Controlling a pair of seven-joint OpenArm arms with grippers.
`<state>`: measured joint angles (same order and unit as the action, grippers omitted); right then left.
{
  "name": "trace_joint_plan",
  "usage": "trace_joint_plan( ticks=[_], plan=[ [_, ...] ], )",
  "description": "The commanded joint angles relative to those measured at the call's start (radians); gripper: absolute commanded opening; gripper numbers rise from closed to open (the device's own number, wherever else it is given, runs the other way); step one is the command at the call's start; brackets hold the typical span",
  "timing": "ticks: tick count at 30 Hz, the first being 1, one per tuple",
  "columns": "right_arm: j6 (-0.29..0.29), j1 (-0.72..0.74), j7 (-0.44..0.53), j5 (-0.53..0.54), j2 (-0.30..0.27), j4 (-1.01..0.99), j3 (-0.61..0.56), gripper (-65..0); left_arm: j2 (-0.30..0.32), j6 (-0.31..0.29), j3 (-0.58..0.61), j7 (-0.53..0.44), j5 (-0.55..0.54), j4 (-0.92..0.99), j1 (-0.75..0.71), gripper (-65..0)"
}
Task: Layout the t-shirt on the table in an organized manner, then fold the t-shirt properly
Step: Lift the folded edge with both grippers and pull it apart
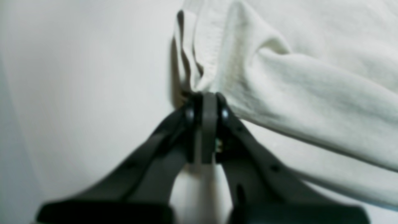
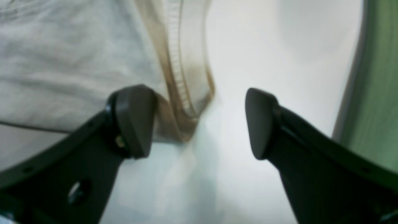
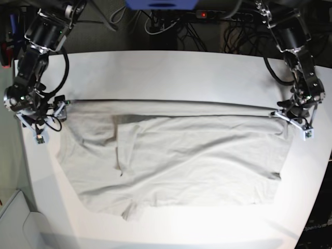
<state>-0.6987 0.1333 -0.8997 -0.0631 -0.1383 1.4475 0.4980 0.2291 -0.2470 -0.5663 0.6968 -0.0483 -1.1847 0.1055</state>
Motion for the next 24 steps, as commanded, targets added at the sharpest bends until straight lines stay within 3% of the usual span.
trace_joint_plan(
  ticks=[1,11,15,19,24],
  plan=[
    [0.001,0.015,0.012,0.01,-0.013,-0.006,0.003,-18.8,0.008,0.008,-0.001,0.027,0.021,-0.005,0.003,-65.0],
    [0.001,-0.034,0.02,0.015,-0.01,-0.058,0.001,-21.0,0.008,0.008,-0.004,0.051,0.021,-0.007,0.001,-65.0],
    [0.001,-0.036,0.017,0.015,-0.01,-0.067,0.004,-36.7,0.006,0.008,-0.002,0.071,0.018,-0.039,0.001,-65.0],
    [0.001,-0.045,0.011,0.015,-0.013,-0.063,0.008,-63.2,-0.013,0.008,-0.004,0.14,0.021,-0.123,-0.019,-65.0],
    [0.001,-0.05,0.009,0.01,-0.019,-0.004,0.008,-65.0,-0.018,0.005,-0.002,0.291,0.015,-0.271,-0.036,-65.0]
  ],
)
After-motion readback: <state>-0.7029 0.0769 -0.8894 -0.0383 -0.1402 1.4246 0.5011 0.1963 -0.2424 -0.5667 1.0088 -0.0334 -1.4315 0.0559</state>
